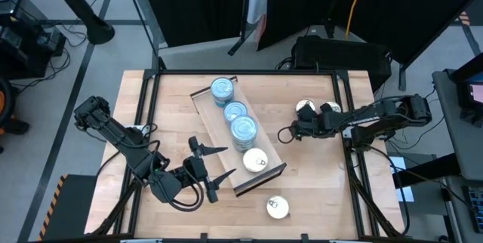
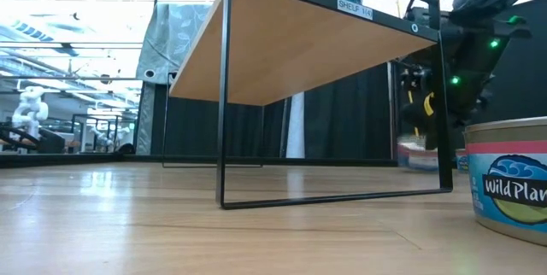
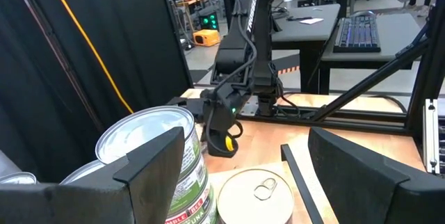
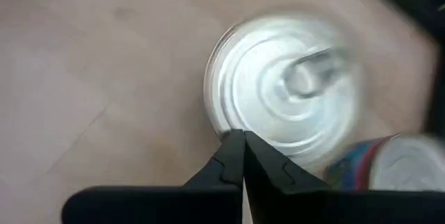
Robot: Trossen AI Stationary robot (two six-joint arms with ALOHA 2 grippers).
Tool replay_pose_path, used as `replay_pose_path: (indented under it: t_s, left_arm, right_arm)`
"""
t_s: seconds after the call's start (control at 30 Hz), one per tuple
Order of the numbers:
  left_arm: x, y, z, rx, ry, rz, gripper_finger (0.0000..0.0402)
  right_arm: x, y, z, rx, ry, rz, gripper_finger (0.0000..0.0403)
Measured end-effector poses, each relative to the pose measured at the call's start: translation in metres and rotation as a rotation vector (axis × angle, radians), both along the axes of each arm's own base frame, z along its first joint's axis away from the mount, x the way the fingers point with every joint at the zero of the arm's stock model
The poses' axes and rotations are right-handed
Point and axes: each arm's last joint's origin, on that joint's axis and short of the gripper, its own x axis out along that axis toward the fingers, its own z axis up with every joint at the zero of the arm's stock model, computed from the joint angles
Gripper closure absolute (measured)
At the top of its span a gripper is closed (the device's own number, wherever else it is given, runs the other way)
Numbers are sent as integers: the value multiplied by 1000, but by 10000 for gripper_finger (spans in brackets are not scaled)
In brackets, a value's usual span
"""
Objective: Stack canned seafood by type on shelf
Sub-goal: Stack the blue-pink tuna can on top of the blue-pink tuna can on the shelf
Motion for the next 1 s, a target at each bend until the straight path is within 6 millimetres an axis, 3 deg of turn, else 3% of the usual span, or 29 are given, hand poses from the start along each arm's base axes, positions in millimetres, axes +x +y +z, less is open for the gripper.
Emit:
replay_pose_path:
  t_s: [0.17, 0.43, 0.53, 0.67, 0.8, 1.0]
  left_arm:
    - [0, 0, 0, 0, 0, 0, 96]
    - [0, 0, 0, 0, 0, -1, 96]
    - [0, 0, 0, 1, 1, -1, 96]
    - [0, 0, 0, 2, 1, -1, 96]
    - [0, 0, 0, 3, 2, -1, 96]
    - [-2, -3, 0, 2, 1, -10, 96]
  right_arm:
    - [-1, 8, -4, 96, 2, 22, 403]
    - [1, 25, -1, 105, -22, 89, 402]
    - [5, 32, 13, 165, -40, 191, 402]
    - [12, 39, 47, 185, -47, 415, 399]
    - [13, 37, 79, 79, -16, 671, 363]
    - [4, 15, 92, 35, 46, 821, 245]
